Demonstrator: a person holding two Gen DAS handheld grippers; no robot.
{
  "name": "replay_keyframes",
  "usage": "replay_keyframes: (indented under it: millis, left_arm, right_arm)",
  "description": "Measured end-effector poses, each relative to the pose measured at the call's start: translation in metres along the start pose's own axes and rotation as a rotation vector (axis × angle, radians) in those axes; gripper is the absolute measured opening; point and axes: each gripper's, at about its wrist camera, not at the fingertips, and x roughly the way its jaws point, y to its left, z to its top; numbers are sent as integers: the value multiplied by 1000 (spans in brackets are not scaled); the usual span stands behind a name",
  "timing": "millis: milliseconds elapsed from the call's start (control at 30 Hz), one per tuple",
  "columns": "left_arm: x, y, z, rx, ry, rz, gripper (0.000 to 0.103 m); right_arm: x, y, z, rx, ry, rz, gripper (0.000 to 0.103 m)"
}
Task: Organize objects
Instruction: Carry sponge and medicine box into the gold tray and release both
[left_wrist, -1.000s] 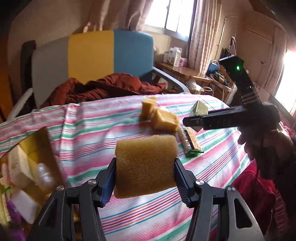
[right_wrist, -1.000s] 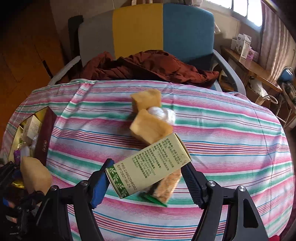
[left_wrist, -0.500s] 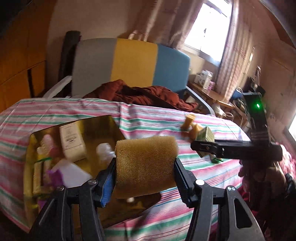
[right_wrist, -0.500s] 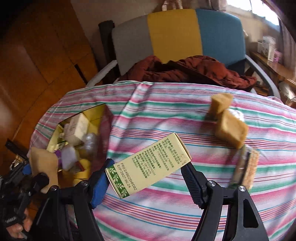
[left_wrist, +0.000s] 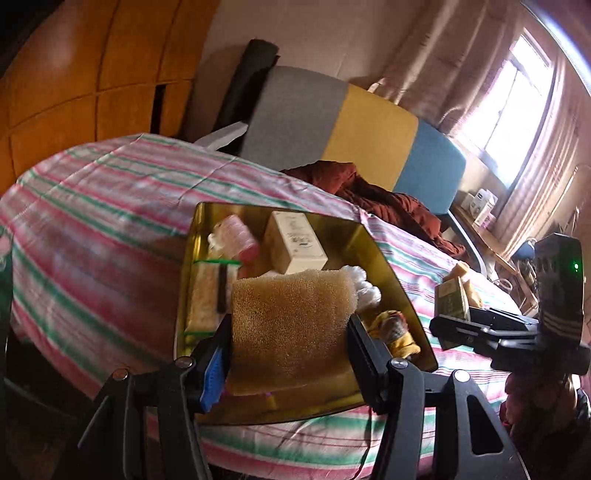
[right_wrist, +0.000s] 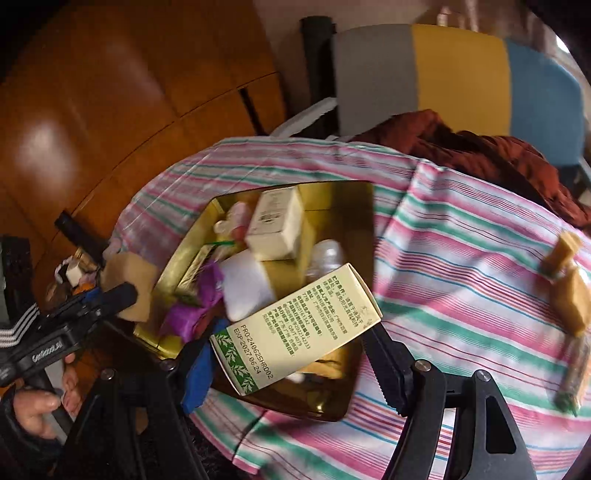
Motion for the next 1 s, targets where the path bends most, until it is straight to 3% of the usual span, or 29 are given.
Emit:
replay_keyframes:
  millis: [333,467,567,767,1000]
  left_arm:
    - [12,-4,2,-49,15,-95,61]
    - [24,-8,2,-64,46,-133,63]
    - [31,-10,-1,-76,75,-132,65]
    - [41,-10,-10,-64,121,-62,73]
    - [28,-12,-9,0,70,46,76]
  right_arm:
    - [27,29,-8,-71,56,-18,76]
    - [31,28,-15,-59,69,-18,96]
    - [33,25,-18,-42,70,-23,96]
    - [31,18,-26,-1,73,-26,96]
    - [25,23,-27,0,42,-51,98]
